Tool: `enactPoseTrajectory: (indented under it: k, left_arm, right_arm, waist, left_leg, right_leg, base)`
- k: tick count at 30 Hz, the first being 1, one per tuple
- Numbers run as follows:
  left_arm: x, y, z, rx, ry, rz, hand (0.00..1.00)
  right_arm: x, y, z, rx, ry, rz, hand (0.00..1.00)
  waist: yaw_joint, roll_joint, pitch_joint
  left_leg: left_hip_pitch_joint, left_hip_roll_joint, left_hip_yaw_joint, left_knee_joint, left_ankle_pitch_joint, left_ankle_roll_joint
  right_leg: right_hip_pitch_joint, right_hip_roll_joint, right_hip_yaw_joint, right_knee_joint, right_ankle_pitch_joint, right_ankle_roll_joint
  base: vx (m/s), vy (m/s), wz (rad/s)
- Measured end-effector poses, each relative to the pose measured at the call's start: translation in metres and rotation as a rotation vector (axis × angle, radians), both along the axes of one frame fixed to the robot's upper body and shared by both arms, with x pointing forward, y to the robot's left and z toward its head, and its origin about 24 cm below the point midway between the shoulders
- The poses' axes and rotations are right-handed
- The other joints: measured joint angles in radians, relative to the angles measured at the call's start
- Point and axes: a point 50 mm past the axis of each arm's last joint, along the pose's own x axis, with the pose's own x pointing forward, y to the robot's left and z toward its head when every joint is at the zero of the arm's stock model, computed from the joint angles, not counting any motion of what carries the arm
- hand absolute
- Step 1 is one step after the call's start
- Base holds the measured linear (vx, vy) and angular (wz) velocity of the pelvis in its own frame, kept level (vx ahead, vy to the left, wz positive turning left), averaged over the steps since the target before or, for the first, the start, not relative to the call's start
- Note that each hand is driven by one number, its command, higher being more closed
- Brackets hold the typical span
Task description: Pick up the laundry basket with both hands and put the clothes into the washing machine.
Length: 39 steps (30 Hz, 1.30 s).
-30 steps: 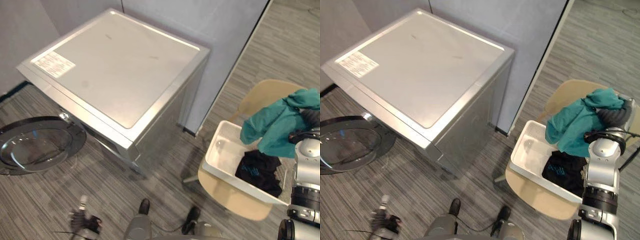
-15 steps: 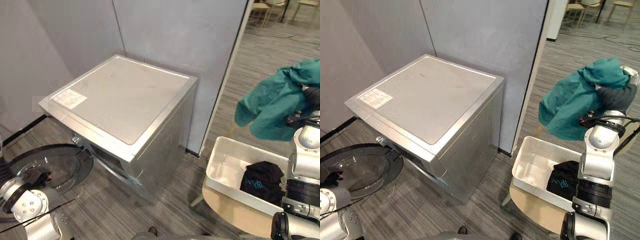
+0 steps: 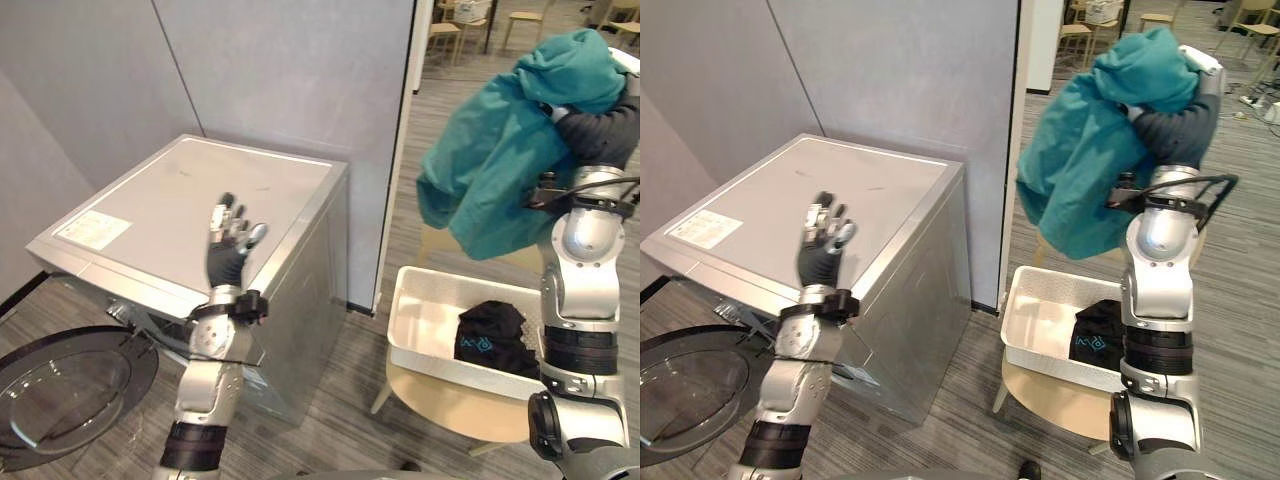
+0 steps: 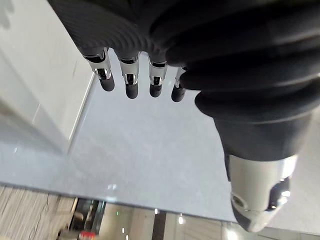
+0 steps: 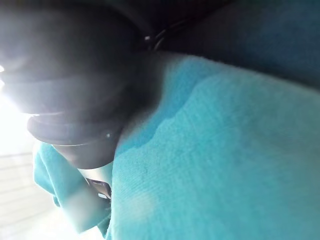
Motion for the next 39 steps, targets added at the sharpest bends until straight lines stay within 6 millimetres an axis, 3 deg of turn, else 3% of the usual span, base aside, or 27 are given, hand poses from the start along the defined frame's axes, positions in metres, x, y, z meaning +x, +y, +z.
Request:
enactPoseTrajectory:
  k: [5,8,14,17,22,31,39]
  left_arm:
    - [0.018,-0.025,0.039,0.006,-0.132,-0.134,0.00]
    - [0.022,-0.030,0.056,0.003,-0.186,-0.160,0.00]
    - [0.022,-0.050,0.065,-0.010,-0.207,-0.260,0.00]
    - [0.023,-0.055,0.073,-0.028,-0.230,-0.285,0.00]
    - [0.020,-0.081,0.089,-0.033,-0.280,-0.404,0.00]
    - [0.015,-0.102,0.091,-0.093,-0.264,-0.530,0.00]
    - [0.019,-0.108,0.086,-0.075,-0.237,-0.529,0.00]
  right_arm:
    - [0.004,0.014,-0.006,0.062,0.011,0.132,1.00]
    - [0.007,0.028,-0.011,0.084,0.026,0.213,1.00]
    - [0.009,0.041,-0.017,0.131,0.038,0.297,1.00]
    - [0.009,0.049,-0.019,0.117,0.047,0.325,1.00]
    - [0.008,0.056,-0.021,0.130,0.041,0.354,1.00]
    - [0.008,0.065,-0.023,0.135,0.046,0.394,1.00]
    - [0.008,0.066,-0.028,0.146,0.060,0.393,1.00]
  waist:
    - [-0.015,0.000,0.000]
    - [-0.029,0.000,0.000]
    - [-0.035,0.000,0.000]
    - [-0.053,0.000,0.000]
    - [-0.056,0.000,0.000]
    - [-0.067,0.000,0.000]
    - [-0.083,-0.001,0.000]
  left_leg:
    - [0.013,-0.001,0.012,-0.011,0.000,0.000]
    - [0.015,0.000,0.029,-0.013,0.000,0.000]
    - [0.025,-0.001,0.057,-0.014,-0.004,0.000]
    - [0.027,-0.001,0.059,-0.014,-0.005,0.000]
    - [0.025,0.000,0.067,-0.015,-0.005,0.000]
    - [0.028,-0.001,0.073,-0.029,-0.005,0.000]
    - [0.028,-0.001,0.072,-0.029,-0.005,0.000]
  right_leg:
    - [-0.001,0.001,0.015,0.000,0.004,0.000]
    - [-0.011,0.003,0.033,0.000,0.008,0.000]
    - [-0.018,0.006,0.064,0.000,0.015,0.000]
    - [-0.019,0.006,0.069,0.000,0.015,0.000]
    - [-0.026,0.007,0.078,0.000,0.015,0.000]
    - [-0.033,0.008,0.082,0.000,0.017,0.003]
    - [-0.032,0.008,0.081,0.000,0.017,0.003]
  base:
    - [0.00,0.002,-0.11]
    - [-0.02,0.004,-0.15]
    - [-0.03,-0.002,-0.16]
    - [-0.04,-0.004,-0.05]
    - [-0.03,-0.008,-0.05]
    - [0.00,-0.002,-0.02]
    - [-0.01,-0.004,0.00]
